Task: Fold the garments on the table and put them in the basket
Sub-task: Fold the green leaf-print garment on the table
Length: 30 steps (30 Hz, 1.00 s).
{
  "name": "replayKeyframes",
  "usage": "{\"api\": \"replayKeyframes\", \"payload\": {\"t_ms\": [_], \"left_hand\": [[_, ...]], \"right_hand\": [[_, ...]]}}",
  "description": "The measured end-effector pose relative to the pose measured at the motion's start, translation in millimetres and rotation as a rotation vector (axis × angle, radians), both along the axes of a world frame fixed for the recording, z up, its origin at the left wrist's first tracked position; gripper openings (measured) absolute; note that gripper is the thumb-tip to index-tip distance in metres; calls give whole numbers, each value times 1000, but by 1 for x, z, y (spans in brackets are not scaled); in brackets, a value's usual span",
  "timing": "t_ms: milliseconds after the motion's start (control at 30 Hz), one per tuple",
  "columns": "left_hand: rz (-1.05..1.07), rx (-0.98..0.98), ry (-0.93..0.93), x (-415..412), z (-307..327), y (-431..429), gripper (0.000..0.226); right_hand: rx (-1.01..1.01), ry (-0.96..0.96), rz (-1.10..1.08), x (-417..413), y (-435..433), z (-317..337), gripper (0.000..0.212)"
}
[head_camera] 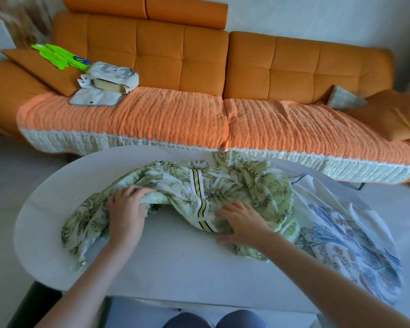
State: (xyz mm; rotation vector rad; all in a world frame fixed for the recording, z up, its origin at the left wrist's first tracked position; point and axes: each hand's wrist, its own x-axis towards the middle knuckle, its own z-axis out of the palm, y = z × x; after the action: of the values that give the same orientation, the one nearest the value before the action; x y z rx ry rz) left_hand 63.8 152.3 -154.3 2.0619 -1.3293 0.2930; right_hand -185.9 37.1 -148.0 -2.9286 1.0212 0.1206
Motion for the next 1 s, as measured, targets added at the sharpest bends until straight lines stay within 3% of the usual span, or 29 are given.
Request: {"api": "replayKeyframes", "payload": {"t_ms": [100,200,333,400,500,567,667,733,833,900,933,1000], "left_hand": [[14,-71,134,11,4,2,40],[72,-170,230,26,11,6,40],[129,-291,127,36,24,12,47],[141,-401,220,31,36,12,50],[49,-549,399,29,55,9,36],[75,-468,337,33,53,6,30],[123,-188,113,29,33,7,28],[76,-99,44,20,20,13,26],[-86,-1,147,18,5,19,15],[-156,262,163,19,-2,19,52],[-174,426,154,17,-4,20,72],[-163,678,81,15,-13,21,81]], "right_hand": [[-39,-135,-111,4,1,-11,24],[-28,-325,-301,2,-12,5,27],[105,-677,-343,5,-25,59,26],[164,-825,-290,12,-30,81,20],[257,-1017,-328,23,-41,97,22],[122,-874,-434,26,-53,94,15],[-70,-479,-545,25,-53,76,52],[-119,-480,-480,30,-38,62,54],[-197,-580,-208,32,-5,43,19],[-252,-577,-12,30,18,28,7],[-172,-501,27,29,28,21,7],[104,-234,-97,28,39,7,15]]}}
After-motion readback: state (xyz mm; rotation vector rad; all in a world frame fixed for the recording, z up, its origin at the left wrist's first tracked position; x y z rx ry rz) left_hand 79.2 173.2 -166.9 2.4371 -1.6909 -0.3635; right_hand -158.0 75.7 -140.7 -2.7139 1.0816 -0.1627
